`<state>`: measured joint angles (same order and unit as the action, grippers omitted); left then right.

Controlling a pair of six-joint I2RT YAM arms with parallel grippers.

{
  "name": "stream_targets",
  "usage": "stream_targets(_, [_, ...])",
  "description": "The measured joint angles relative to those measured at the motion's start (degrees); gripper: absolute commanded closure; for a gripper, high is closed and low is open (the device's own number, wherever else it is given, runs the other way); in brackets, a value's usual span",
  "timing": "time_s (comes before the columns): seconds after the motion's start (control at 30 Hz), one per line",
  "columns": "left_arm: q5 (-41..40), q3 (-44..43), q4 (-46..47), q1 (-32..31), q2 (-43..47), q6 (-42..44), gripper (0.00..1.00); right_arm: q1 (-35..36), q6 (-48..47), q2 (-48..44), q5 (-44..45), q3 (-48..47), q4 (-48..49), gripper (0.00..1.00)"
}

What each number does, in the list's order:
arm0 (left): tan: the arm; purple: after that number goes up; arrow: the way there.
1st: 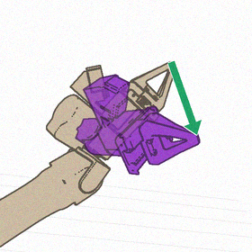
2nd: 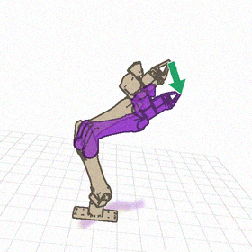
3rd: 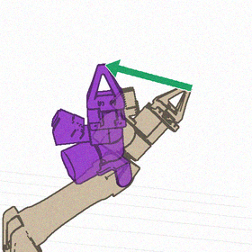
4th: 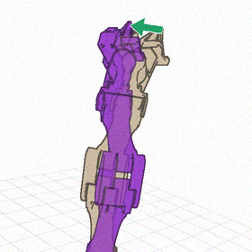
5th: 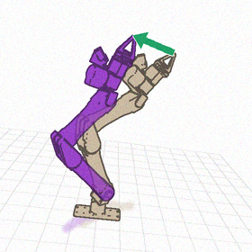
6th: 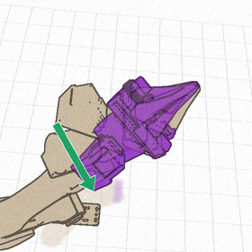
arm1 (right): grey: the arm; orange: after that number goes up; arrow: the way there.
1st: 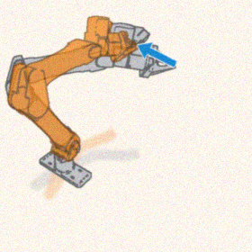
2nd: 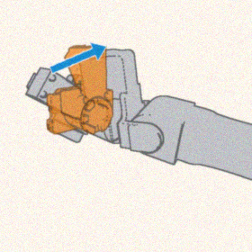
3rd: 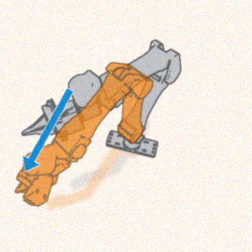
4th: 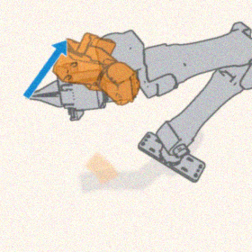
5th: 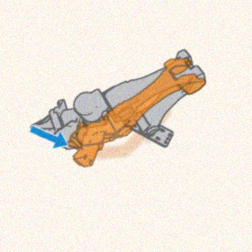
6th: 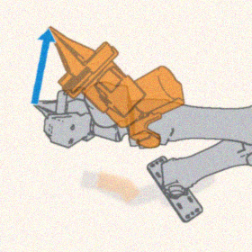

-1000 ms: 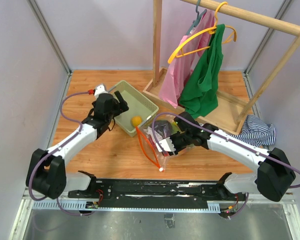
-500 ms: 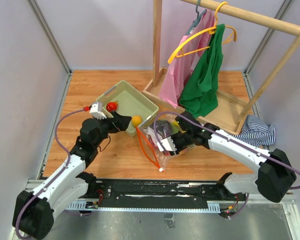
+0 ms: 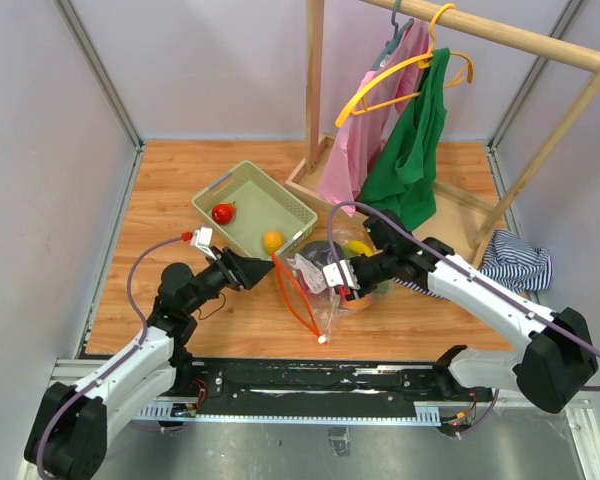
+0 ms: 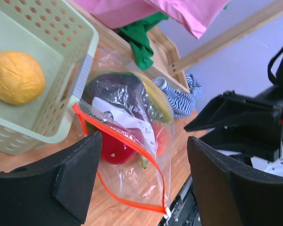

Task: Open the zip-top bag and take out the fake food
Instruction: Pick up the fake fruit from the zipper food storage bag.

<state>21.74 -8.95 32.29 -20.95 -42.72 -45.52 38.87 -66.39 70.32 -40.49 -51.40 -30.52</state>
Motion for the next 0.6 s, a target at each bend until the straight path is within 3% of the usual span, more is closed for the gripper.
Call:
stream_targets(0.17, [3.82, 2.58, 6.4, -0.76, -3.69, -2.4, 0.44, -2.64, 1.51, 0.13, -4.11, -1.66, -1.7, 0.58])
stream_targets(0.37, [3.93, 2.97, 9.33, -5.99, -6.01, -0.74, 0.45, -3.54, 2.95, 1.16, -7.21, -3.8, -2.84, 0.56])
stream_targets(0.6, [3.87, 6.71, 12.46, -8.83, -6.84, 3.19, 0.42, -3.74, -1.31, 7.1, -10.67, -13.4, -12.46, 0.5])
